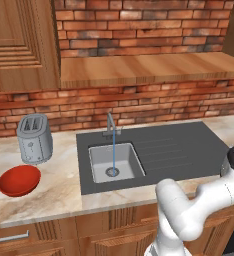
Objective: Rinse each bowl for a few seconds and place them down in the sink or on the counter.
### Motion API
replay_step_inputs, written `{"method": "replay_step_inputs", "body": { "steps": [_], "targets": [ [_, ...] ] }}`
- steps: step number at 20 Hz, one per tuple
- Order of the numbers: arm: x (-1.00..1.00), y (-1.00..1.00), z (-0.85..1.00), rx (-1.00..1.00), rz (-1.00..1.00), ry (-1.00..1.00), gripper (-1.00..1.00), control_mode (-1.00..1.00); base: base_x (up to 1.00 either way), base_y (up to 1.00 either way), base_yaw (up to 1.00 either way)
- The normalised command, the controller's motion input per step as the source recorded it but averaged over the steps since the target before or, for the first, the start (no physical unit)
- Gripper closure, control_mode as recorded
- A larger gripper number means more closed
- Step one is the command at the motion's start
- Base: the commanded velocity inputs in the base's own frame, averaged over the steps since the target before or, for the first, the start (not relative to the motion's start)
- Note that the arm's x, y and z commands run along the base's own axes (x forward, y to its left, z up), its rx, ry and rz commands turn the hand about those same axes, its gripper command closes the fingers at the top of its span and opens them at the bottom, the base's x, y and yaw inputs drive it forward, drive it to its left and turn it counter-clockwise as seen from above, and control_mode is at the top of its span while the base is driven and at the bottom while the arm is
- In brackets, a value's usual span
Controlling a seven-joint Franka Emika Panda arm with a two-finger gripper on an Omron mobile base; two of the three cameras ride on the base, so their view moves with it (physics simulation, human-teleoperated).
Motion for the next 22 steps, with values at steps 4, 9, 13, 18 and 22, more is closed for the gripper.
{"method": "replay_step_inputs", "body": {
  "steps": [4,9,13,18,22],
  "targets": [
    [-0.43,0.59,0.03,0.00,0.03,-0.10,1.00,-1.00,0.00,0.00,0.00],
    [-0.49,0.65,0.00,-0.04,0.02,-0.15,1.00,-1.00,0.00,0.00,0.00],
    [-0.36,0.67,0.10,-0.10,0.02,-0.14,1.00,-1.00,0.00,0.00,0.00],
    [-0.33,0.69,0.07,-0.10,0.02,-0.11,1.00,-1.00,0.00,0.00,0.00],
    [-0.39,0.67,0.00,-0.12,0.04,-0.12,1.00,-1.00,0.00,0.00,0.00]
  ]
}}
